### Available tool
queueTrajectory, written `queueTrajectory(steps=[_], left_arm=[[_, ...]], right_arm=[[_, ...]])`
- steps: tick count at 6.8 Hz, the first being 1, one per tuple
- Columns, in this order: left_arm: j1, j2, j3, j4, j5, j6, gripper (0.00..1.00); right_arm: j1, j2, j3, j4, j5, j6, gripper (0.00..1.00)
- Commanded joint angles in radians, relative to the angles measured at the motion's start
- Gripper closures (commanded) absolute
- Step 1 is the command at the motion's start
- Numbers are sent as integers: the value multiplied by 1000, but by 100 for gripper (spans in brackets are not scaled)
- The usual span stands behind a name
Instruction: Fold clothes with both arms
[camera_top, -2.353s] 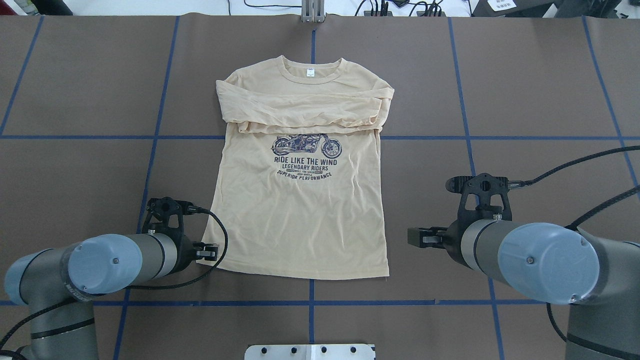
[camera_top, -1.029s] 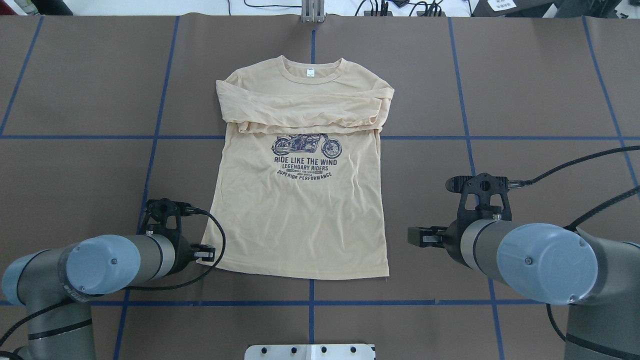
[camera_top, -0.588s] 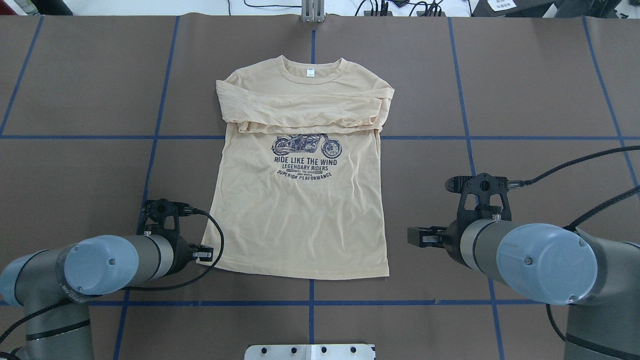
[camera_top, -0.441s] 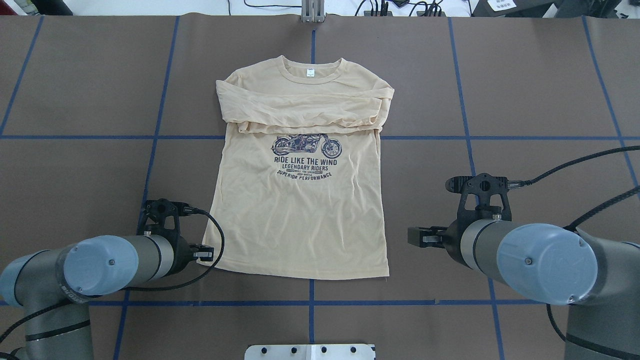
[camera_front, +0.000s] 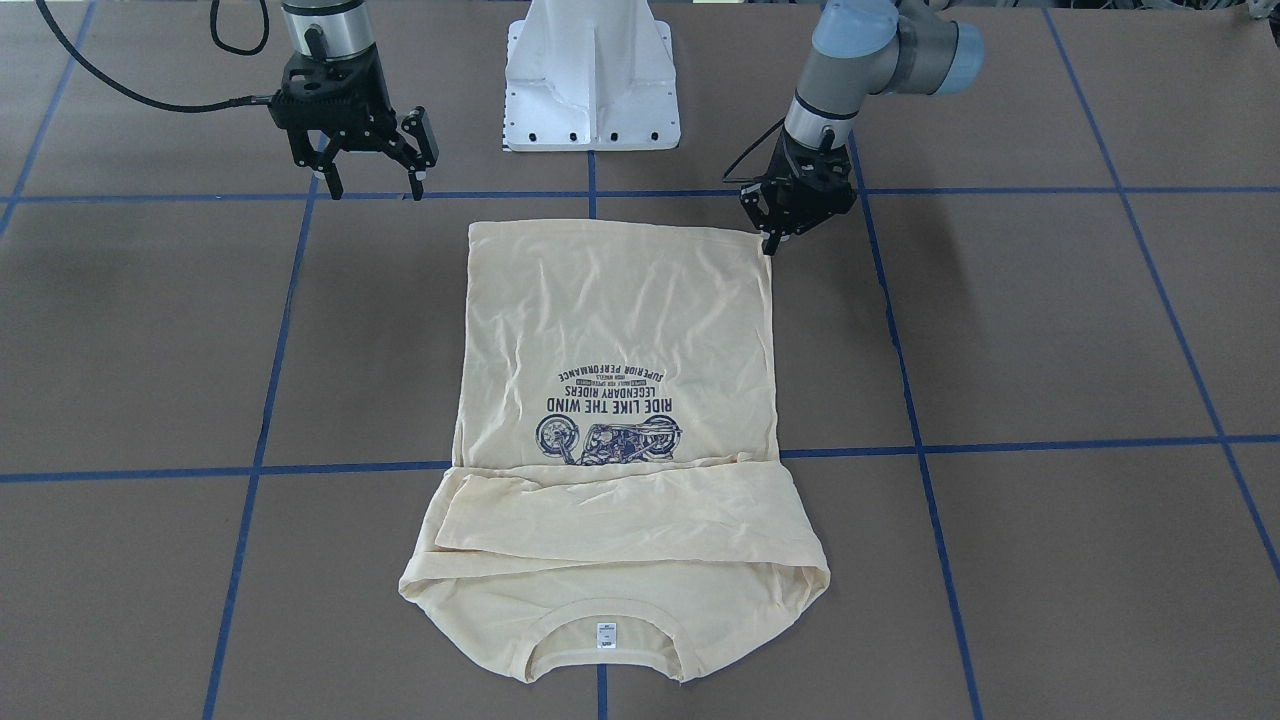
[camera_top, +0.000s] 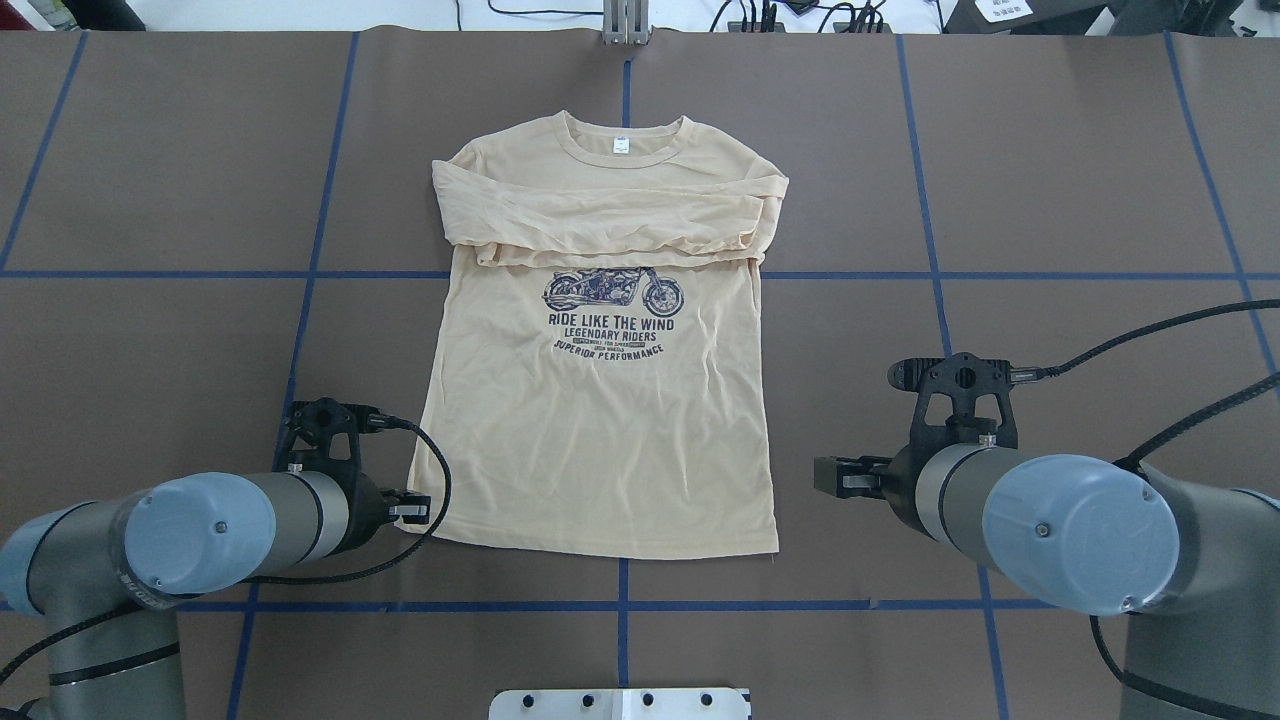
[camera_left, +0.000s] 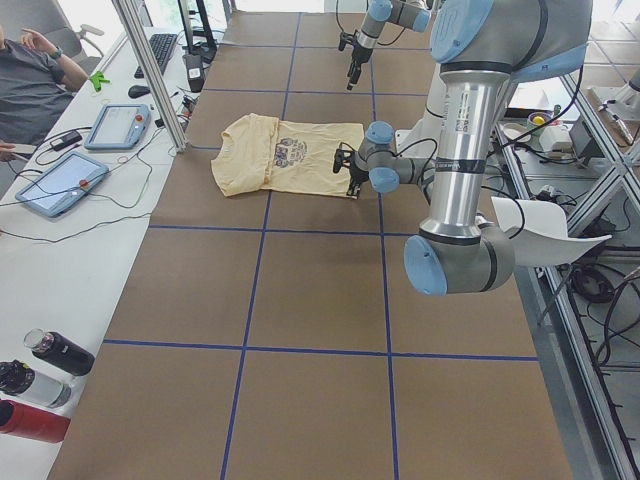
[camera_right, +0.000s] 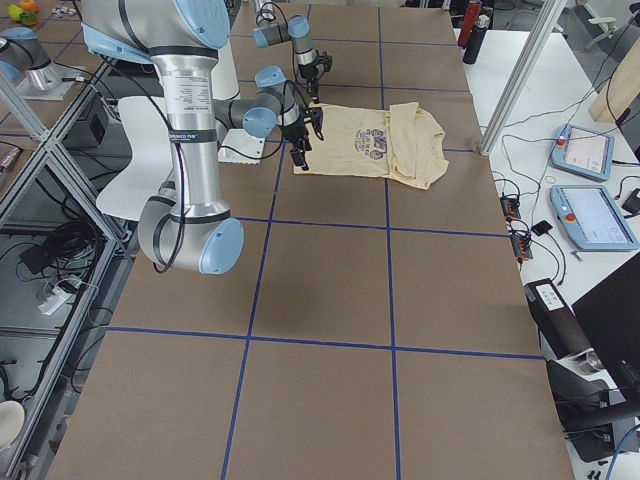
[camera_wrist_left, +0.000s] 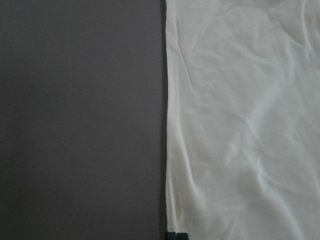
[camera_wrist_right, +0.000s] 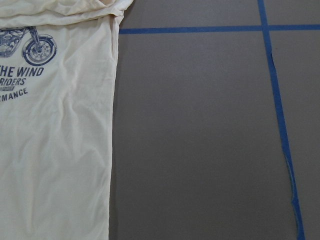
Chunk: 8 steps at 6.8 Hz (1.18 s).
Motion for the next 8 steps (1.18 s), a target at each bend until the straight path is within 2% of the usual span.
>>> queueTrajectory(steps=[1, 2, 3, 4, 5, 6, 8], left_arm=[[0, 0, -8, 0, 0, 0, 100], [0, 0, -8, 0, 0, 0, 100], [0, -3, -8, 0, 0, 0, 100], [0, -3, -8, -2, 0, 0, 100], [0, -3, -8, -2, 0, 0, 100], [0, -3, -7, -2, 0, 0, 100], [0, -3, -7, -2, 0, 0, 100]], right_arm=[[-64, 10, -106, 117, -74, 42, 2], [-112, 14, -187, 198, -124, 43, 5], [-144, 14, -197, 200, -152, 43, 19], [-175, 21, -205, 200, -167, 43, 25], [-190, 51, -229, 197, -184, 57, 27], [-207, 89, -268, 191, -189, 99, 34], [-212, 94, -277, 188, -195, 100, 40]])
